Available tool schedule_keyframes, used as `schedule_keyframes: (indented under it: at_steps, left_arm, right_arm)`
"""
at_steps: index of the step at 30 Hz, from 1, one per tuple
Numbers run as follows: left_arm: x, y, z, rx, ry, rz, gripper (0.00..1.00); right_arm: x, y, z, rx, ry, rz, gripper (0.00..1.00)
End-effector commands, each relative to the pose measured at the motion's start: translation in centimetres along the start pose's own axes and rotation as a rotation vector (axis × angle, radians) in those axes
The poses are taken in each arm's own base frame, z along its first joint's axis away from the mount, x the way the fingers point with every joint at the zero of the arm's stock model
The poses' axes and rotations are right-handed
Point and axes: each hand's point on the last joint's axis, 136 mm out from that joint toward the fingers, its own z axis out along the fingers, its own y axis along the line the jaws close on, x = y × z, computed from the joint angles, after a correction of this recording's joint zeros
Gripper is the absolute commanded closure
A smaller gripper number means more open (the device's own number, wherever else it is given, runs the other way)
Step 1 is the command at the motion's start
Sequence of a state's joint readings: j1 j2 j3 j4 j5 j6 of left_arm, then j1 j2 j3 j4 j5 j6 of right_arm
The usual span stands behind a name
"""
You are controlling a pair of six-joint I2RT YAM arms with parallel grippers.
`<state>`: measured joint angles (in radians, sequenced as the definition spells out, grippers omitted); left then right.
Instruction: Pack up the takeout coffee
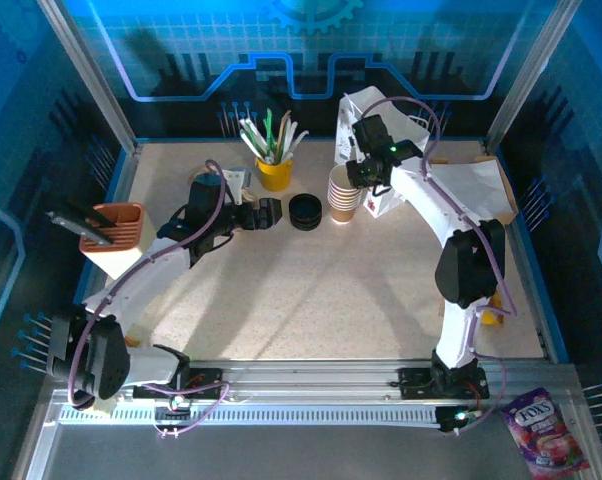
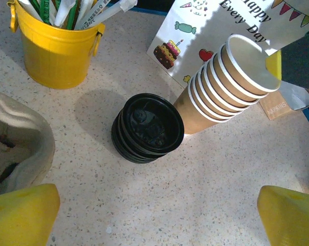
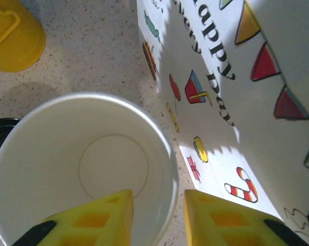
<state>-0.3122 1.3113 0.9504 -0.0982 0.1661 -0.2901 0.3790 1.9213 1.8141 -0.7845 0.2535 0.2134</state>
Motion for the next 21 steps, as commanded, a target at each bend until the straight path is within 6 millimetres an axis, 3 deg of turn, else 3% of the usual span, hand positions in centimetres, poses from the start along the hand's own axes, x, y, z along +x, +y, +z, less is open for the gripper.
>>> schedule_keyframes:
  at_steps: [1, 21]
  left_arm:
    - [-0.42, -0.69, -0.74, 0.028, -0.028, -0.005, 0.0]
    - [0.14, -0.4, -0.44, 0.023, -0.014, -0.01, 0.0]
  right_arm:
    - [-0.9, -0.33, 0.29, -0.003, -0.014, 0.013, 0.7]
    - [-1.04, -0.17, 0.77, -0.021, -0.012, 0.032, 0.85]
